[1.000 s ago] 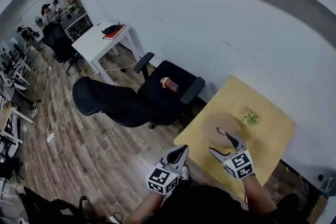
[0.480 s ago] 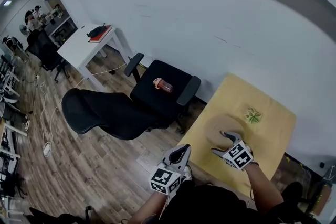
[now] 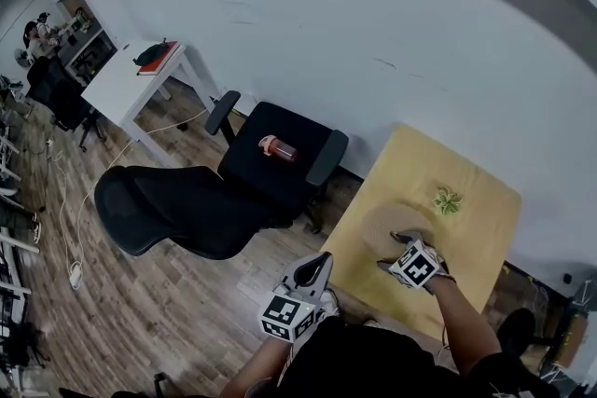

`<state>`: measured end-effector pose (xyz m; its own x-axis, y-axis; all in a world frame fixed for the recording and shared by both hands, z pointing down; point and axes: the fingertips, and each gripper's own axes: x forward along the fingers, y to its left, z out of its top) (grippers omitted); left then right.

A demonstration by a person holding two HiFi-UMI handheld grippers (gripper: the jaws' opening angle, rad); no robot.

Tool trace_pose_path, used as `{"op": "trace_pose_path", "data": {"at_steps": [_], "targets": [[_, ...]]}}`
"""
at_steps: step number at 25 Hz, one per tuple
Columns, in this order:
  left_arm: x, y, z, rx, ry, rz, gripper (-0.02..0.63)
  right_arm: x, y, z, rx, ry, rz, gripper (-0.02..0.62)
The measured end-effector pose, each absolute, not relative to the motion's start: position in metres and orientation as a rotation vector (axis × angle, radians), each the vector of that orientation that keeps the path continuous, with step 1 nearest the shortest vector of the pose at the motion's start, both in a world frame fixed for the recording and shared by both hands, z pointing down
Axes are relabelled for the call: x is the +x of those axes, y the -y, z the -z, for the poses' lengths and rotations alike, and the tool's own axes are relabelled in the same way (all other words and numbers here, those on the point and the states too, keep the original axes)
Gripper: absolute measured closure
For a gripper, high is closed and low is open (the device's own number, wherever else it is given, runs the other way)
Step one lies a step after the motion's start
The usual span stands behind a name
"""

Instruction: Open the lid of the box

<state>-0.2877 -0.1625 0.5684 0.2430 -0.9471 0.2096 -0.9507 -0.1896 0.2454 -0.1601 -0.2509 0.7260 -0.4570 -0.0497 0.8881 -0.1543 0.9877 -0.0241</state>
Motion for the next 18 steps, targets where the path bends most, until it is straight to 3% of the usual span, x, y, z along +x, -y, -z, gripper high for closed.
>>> {"op": "trace_pose_path", "data": {"at_steps": [4, 8, 18], "targets": [[-0.300, 0.162, -0.571, 2.202, 1.742, -0.018, 0.586, -0.166, 0.250, -0.728, 0.111, 1.984, -0.071, 0.218], [-0.312, 0.166, -0.572, 2.208, 1.729, -0.013, 0.586, -0.169, 0.252, -0.730, 0.099, 1.954, -0.069, 0.284], [-0.322, 0.176, -0.564, 2.265, 1.695, -0.009, 0.586, -0.168, 0.248, -0.724, 0.109, 1.966, -0.052, 0.302]]}}
